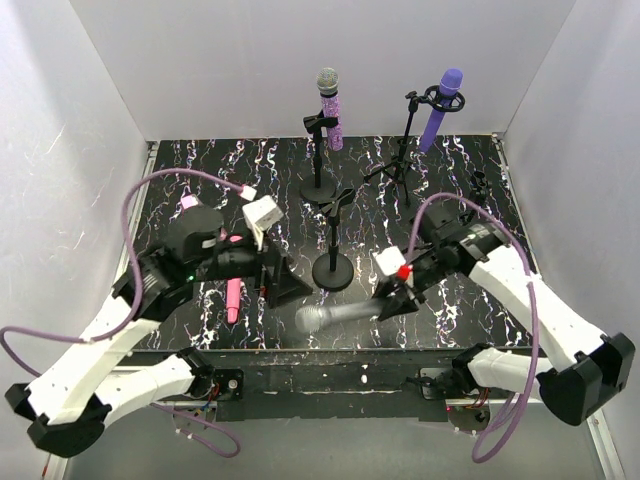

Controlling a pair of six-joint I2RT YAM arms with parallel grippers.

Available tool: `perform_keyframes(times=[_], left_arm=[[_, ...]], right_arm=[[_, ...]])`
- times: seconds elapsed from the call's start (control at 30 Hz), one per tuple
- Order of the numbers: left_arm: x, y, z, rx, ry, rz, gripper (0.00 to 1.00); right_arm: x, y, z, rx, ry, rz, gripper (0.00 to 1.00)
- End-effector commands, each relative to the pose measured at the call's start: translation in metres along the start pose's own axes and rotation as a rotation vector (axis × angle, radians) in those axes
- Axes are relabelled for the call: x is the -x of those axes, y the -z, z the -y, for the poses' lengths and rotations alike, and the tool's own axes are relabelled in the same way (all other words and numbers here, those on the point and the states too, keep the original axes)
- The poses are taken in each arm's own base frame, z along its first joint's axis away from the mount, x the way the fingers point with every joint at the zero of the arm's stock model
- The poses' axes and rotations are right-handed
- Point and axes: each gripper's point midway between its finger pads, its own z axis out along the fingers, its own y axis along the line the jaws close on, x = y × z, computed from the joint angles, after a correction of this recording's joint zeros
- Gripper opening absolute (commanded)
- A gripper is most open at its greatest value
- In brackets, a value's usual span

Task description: Attach the microphones to the stand

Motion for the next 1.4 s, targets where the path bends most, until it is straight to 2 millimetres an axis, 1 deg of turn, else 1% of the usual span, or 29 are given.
perform_keyframes(times=[0.0, 0.03, 0.07, 0.13, 0.23, 0.37, 0.43, 0.5, 0.57, 0.63, 0.77, 0.87, 0.93, 1.03, 1.1, 1.13, 1.17, 1.2, 1.23, 1.3, 1.37], left_arm=[[0.028, 0.019, -0.031, 0.2, -0.196, 0.172, 0.98], [0.034, 0.022, -0.033, 0.221, -0.215, 0.217, 0.98], [0.035, 0.022, -0.038, 0.242, -0.229, 0.239, 0.98], [0.042, 0.022, -0.042, 0.252, -0.28, 0.298, 0.98], [0.044, 0.015, -0.049, 0.26, -0.312, 0.339, 0.98], [0.044, 0.0, -0.058, 0.254, -0.335, 0.359, 0.98], [0.046, -0.003, -0.06, 0.253, -0.358, 0.384, 0.98], [0.049, -0.005, -0.064, 0.265, -0.373, 0.416, 0.98], [0.055, -0.002, -0.065, 0.278, -0.389, 0.452, 0.98], [0.059, 0.001, -0.066, 0.296, -0.396, 0.47, 0.98], [0.065, 0.008, -0.072, 0.35, -0.389, 0.482, 0.98], [0.058, 0.01, -0.07, 0.339, -0.39, 0.462, 0.98], [0.051, 0.011, -0.065, 0.312, -0.393, 0.456, 0.98], [0.044, 0.025, -0.05, 0.27, -0.42, 0.471, 0.98], [0.041, 0.036, -0.035, 0.224, -0.441, 0.471, 0.98], [0.039, 0.038, -0.027, 0.192, -0.449, 0.465, 0.98], [0.038, 0.039, -0.02, 0.161, -0.495, 0.447, 0.98], [0.036, 0.038, -0.012, 0.118, -0.523, 0.419, 0.98], [0.032, 0.031, -0.009, 0.078, -0.531, 0.376, 0.98], [0.024, 0.018, -0.006, 0.018, -0.541, 0.258, 0.98], [0.025, 0.008, -0.003, -0.031, -0.551, 0.167, 0.98]], right_arm=[[0.051, 0.037, 0.003, -0.115, 0.011, 0.209, 0.01], [0.057, 0.046, 0.007, -0.152, 0.007, 0.251, 0.01], [0.064, 0.055, 0.01, -0.181, 0.009, 0.288, 0.01], [0.075, 0.072, 0.018, -0.245, 0.004, 0.34, 0.01], [0.089, 0.097, 0.031, -0.322, -0.005, 0.384, 0.01], [0.107, 0.131, 0.054, -0.407, -0.046, 0.421, 0.01], [0.116, 0.143, 0.061, -0.413, -0.083, 0.453, 0.01], [0.122, 0.151, 0.07, -0.41, -0.079, 0.469, 0.01], [0.121, 0.153, 0.075, -0.407, -0.089, 0.473, 0.01], [0.116, 0.151, 0.077, -0.401, -0.104, 0.476, 0.01], [0.103, 0.143, 0.075, -0.396, -0.128, 0.478, 0.01], [0.1, 0.139, 0.071, -0.397, -0.13, 0.476, 0.01], [0.101, 0.14, 0.069, -0.409, -0.129, 0.468, 0.01], [0.101, 0.141, 0.068, -0.424, -0.153, 0.457, 0.01], [0.1, 0.141, 0.067, -0.431, -0.163, 0.45, 0.01], [0.099, 0.14, 0.066, -0.432, -0.171, 0.449, 0.01], [0.097, 0.139, 0.066, -0.428, -0.18, 0.449, 0.01], [0.095, 0.137, 0.065, -0.423, -0.191, 0.451, 0.01], [0.094, 0.134, 0.063, -0.416, -0.199, 0.45, 0.01], [0.09, 0.126, 0.06, -0.403, -0.207, 0.435, 0.01], [0.086, 0.114, 0.054, -0.375, -0.206, 0.407, 0.01]])
